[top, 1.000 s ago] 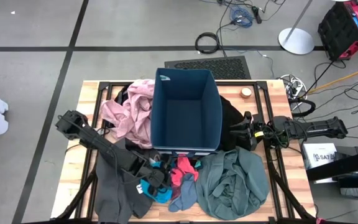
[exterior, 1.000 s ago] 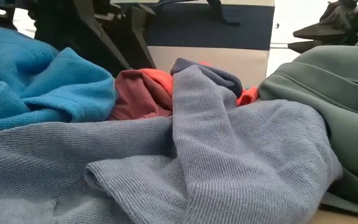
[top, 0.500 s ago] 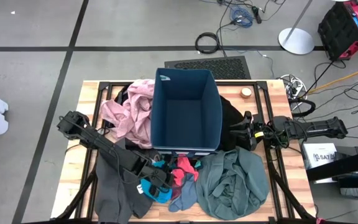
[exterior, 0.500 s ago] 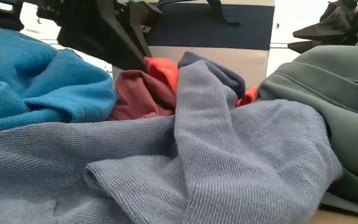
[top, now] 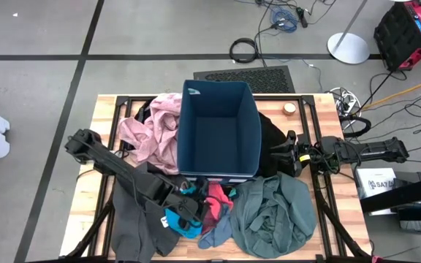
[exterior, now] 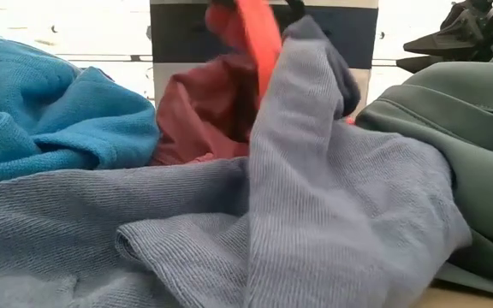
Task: Sort clothes
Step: Put the pink sock into the blue laundry organizer
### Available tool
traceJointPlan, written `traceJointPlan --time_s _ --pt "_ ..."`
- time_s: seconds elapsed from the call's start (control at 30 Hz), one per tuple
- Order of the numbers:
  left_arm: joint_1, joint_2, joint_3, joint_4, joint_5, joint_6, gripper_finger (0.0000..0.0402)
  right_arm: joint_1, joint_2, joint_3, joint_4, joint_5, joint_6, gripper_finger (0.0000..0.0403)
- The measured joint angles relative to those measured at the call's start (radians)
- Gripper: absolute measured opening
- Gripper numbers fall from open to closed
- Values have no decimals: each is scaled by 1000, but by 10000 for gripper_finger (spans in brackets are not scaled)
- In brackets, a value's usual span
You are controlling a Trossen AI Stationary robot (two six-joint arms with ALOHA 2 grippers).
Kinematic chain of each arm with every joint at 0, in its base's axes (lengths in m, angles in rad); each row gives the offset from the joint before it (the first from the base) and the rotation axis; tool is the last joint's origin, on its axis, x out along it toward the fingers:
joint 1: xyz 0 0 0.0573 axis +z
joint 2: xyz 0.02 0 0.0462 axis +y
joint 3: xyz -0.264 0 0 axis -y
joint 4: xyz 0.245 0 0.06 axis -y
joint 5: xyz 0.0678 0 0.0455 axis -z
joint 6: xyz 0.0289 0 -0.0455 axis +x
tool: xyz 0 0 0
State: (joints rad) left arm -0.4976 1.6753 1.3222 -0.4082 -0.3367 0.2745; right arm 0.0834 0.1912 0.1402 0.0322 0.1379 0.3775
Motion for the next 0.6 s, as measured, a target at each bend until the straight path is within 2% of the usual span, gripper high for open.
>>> traceJointPlan --time_s 0.3,0.5,0.6 --pt "0 -98 146 -36 -121 138 21 0 0 0 -3 -7 0 116" --pt "20 -187 193 -18 -355 267 21 0 0 0 -7 -8 -4 116" --pt "82 -230 194 -20 -400 312 13 0 0 0 -7 -8 -8 116"
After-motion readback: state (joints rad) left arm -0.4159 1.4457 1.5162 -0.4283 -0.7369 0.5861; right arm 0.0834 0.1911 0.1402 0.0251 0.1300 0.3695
